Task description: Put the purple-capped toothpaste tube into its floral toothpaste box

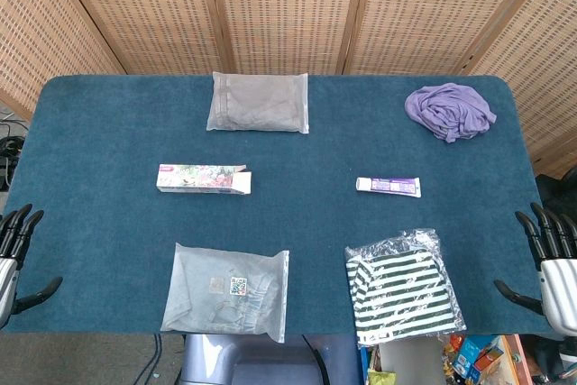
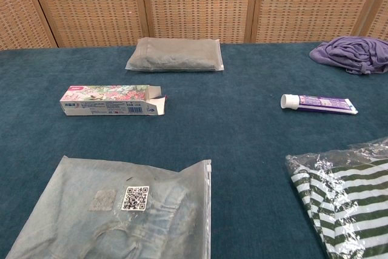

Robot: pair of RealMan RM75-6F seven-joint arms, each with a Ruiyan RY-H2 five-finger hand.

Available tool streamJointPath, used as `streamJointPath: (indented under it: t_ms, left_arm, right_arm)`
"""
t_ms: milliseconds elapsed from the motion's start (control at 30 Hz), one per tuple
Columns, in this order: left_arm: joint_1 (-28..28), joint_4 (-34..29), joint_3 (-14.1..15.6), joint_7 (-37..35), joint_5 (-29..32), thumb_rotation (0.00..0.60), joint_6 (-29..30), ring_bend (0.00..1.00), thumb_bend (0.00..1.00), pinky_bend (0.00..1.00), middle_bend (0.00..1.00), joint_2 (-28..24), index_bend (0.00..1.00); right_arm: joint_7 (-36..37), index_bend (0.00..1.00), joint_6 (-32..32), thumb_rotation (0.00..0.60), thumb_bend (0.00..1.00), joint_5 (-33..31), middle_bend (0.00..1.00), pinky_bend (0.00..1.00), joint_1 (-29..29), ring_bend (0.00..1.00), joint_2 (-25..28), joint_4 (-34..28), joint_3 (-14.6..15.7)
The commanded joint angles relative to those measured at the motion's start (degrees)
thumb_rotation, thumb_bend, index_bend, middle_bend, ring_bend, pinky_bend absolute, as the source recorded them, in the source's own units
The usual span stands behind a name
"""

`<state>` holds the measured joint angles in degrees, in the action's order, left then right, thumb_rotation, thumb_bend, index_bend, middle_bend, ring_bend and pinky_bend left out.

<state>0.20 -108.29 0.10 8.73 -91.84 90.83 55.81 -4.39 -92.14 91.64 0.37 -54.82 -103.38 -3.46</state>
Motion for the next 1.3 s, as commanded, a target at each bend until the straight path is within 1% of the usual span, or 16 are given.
streamJointPath:
  t_ms: [33, 200, 267, 333, 433, 533, 633, 700, 733, 833, 933, 1000, 1100, 1300]
  left_arm:
    - [0.1, 0.0, 0.0, -0.4, -0.1, 0.600, 0.2, 0.00, 0.21, 0.00, 0.00, -0.1, 0.00]
    - [0.0, 0.2, 0.0, -0.4, -0.3, 0.600, 0.1, 0.00, 0.21, 0.00, 0.00, 0.0, 0.00]
    - [-0.3, 0.5, -0.3, -0.5, -0.2, 0.600, -0.2, 0.00, 0.21, 0.00, 0.00, 0.2, 0.00]
    - [-0.8, 0.5, -0.7, -0.5, 0.4, 0.600, -0.7, 0.00, 0.21, 0.00, 0.00, 0.3, 0.00]
    - [-1.3, 0.5, -1.3, -0.5, 1.4, 0.600, -1.4, 0.00, 0.21, 0.00, 0.00, 0.4, 0.00]
    - [-1.9, 0.7, -1.9, -0.9, 2.9, 0.600, -2.3, 0.00, 0.21, 0.00, 0.00, 0.7, 0.00]
    - [-2.3, 0.9, -2.3, -1.0, 4.0, 0.600, -3.0, 0.00, 0.21, 0.00, 0.00, 0.8, 0.00]
    - [-3.0, 1.3, -3.0, -0.5, 6.1, 0.600, -4.1, 0.00, 0.21, 0.00, 0.00, 1.2, 0.00]
    - [-3.2, 1.4, -3.3, -0.3, 6.8, 0.600, -4.6, 0.00, 0.21, 0.00, 0.00, 1.3, 0.00]
    - [-4.0, 1.3, -4.0, 0.6, 8.8, 0.600, -5.7, 0.00, 0.21, 0.00, 0.00, 1.7, 0.00]
    - [-4.6, 0.9, -4.7, 1.8, 10.4, 0.600, -6.4, 0.00, 0.21, 0.00, 0.00, 2.1, 0.00]
    - [-4.9, 0.6, -4.9, 2.4, 11.0, 0.600, -6.7, 0.00, 0.21, 0.00, 0.00, 2.4, 0.00]
    - [-5.5, 0.6, -5.1, 3.5, 12.3, 0.600, -7.6, 0.00, 0.21, 0.00, 0.00, 2.8, 0.00]
    - [-6.4, 1.1, -5.8, 4.4, 15.0, 0.600, -9.0, 0.00, 0.21, 0.00, 0.00, 3.2, 0.00]
  right_arm:
    - [0.2, 0.00, -0.1, 0.600, 0.00, 0.1, 0.00, 0.00, 0.0, 0.00, 0.0, 0.0, 0.0]
    - [1.3, 0.00, 0.0, 0.600, 0.00, 0.7, 0.00, 0.00, 0.2, 0.00, -0.1, 0.2, 0.0]
    - [3.0, 0.00, 2.2, 0.600, 0.00, 1.2, 0.00, 0.00, 1.9, 0.00, -0.4, 0.1, -0.2]
    - [4.7, 0.00, 6.4, 0.600, 0.00, 0.7, 0.00, 0.00, 5.1, 0.00, -0.7, 0.9, -1.3]
    - [6.0, 0.00, 14.6, 0.600, 0.00, -3.0, 0.00, 0.00, 10.8, 0.00, -1.6, 2.0, -4.0]
    - [8.8, 0.00, 27.6, 0.600, 0.00, -11.5, 0.00, 0.00, 18.7, 0.00, -3.6, 5.0, -7.5]
    - [9.7, 0.00, 34.6, 0.600, 0.00, -16.8, 0.00, 0.00, 22.7, 0.00, -4.8, 7.2, -9.1]
    - [8.6, 0.01, 41.2, 0.600, 0.00, -23.1, 0.04, 0.00, 27.5, 0.00, -8.1, 12.0, -11.1]
    - [7.5, 0.02, 42.5, 0.600, 0.00, -25.0, 0.07, 0.00, 28.9, 0.00, -9.5, 13.8, -11.5]
    - [4.5, 0.11, 44.5, 0.600, 0.00, -29.5, 0.16, 0.02, 32.1, 0.07, -13.9, 18.6, -12.2]
    - [1.7, 0.18, 45.4, 0.600, 0.00, -32.8, 0.23, 0.12, 34.6, 0.14, -18.0, 23.2, -12.4]
    - [0.2, 0.23, 45.4, 0.600, 0.00, -34.5, 0.27, 0.16, 35.6, 0.18, -20.3, 25.6, -12.4]
    - [-1.3, 0.26, 45.7, 0.600, 0.04, -36.4, 0.30, 0.18, 37.0, 0.21, -23.4, 28.7, -12.2]
    - [-4.6, 0.30, 46.3, 0.600, 0.09, -37.5, 0.34, 0.21, 38.7, 0.24, -28.0, 33.5, -10.6]
